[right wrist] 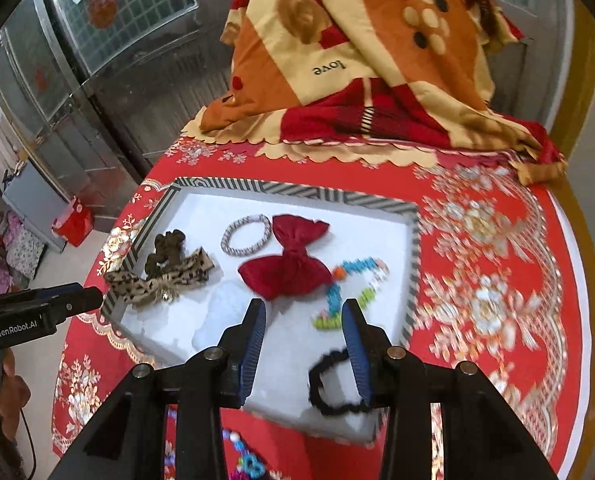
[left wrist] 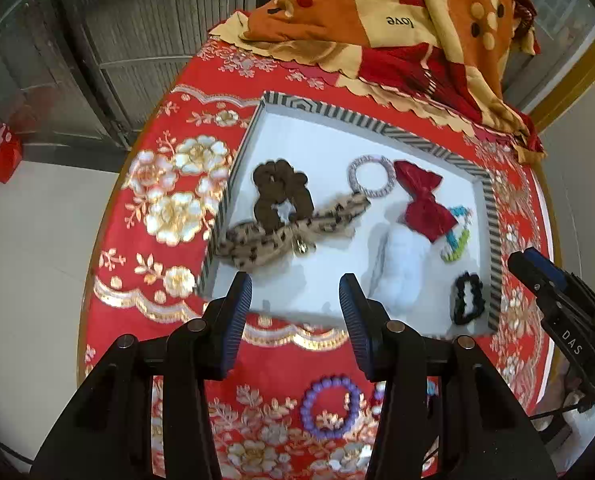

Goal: Organize jewelry
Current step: 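Withdraw both tools from the tray toward the remaining items, then grasp the black velvet cushion with the right tool and lift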

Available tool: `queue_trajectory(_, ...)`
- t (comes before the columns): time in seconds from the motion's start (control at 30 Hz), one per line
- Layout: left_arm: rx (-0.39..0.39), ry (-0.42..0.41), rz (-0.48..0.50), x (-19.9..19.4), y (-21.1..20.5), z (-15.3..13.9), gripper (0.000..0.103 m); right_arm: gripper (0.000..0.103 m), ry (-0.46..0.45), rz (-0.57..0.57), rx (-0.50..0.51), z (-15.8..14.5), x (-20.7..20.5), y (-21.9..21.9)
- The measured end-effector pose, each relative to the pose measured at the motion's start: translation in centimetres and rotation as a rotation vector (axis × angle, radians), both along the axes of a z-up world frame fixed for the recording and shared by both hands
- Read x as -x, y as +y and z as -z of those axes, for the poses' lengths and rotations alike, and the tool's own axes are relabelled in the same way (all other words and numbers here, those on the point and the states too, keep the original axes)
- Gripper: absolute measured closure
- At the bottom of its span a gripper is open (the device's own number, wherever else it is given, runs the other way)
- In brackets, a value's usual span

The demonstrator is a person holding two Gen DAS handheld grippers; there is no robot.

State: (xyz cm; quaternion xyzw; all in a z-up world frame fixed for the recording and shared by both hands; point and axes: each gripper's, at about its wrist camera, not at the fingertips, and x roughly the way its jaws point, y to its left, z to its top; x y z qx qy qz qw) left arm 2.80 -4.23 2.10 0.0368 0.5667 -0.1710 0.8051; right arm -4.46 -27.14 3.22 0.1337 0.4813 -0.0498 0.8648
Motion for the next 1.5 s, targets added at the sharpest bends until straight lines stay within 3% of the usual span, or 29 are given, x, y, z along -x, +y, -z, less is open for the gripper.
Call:
queue_trajectory(0.67,-0.028,-0.035,0.110,8.5,1.6,0.4,0.058,0.065,-0.002,0.087,0.025,-1.4,11.8,0.9)
queue_trajectory(1.0,-0.014,0.035,0.162,11.7,1.4,2.8,0.058,0.064,0.087,0.130,0.015,1.7,17.6,0.6)
queue_trajectory(1.2,-0.034,0.068,0.160,12.2,1.9,4.3,0.058,0.064,0.130,0.149,-0.023,3.6,19.4,0.4)
queue_trajectory(1.5,-0.047,0.101,0.160,12.3,2.2,5.7,0.058,0.063,0.156,0.062,-0.067,5.2,18.6,3.4)
